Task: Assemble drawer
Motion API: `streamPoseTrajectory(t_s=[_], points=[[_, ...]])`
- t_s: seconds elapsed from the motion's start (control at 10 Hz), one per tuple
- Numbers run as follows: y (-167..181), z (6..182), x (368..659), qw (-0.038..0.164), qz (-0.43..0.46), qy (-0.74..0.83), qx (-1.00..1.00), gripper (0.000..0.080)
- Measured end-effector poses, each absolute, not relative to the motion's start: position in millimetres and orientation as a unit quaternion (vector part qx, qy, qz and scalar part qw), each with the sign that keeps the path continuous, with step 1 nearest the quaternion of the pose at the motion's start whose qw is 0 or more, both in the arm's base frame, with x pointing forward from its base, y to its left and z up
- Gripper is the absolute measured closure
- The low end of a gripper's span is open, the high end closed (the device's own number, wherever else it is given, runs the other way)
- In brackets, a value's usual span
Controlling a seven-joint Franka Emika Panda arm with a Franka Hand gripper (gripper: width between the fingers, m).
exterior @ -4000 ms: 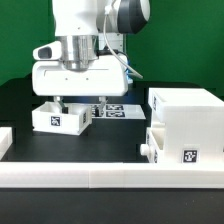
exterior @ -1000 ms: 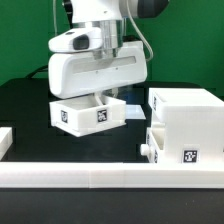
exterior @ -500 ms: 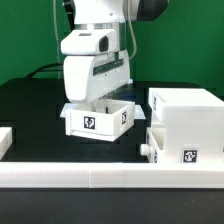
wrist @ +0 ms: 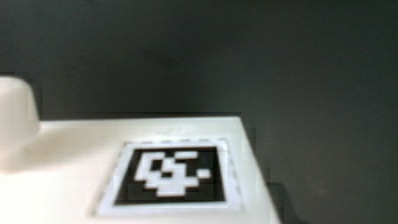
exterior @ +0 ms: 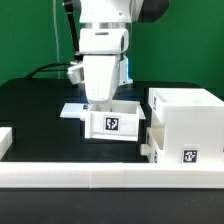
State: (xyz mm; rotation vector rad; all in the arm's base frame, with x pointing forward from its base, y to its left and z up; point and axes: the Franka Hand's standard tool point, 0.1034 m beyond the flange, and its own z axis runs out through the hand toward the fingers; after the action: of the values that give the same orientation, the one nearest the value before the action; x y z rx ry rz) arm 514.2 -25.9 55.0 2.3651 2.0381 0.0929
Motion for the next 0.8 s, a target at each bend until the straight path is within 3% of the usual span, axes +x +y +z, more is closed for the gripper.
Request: streamPoseTrajectory(t_s=[0.8], points=[[-24.5, 57.4, 522.5, 0.019, 0.042, 0.653, 0.756, 0.0757]])
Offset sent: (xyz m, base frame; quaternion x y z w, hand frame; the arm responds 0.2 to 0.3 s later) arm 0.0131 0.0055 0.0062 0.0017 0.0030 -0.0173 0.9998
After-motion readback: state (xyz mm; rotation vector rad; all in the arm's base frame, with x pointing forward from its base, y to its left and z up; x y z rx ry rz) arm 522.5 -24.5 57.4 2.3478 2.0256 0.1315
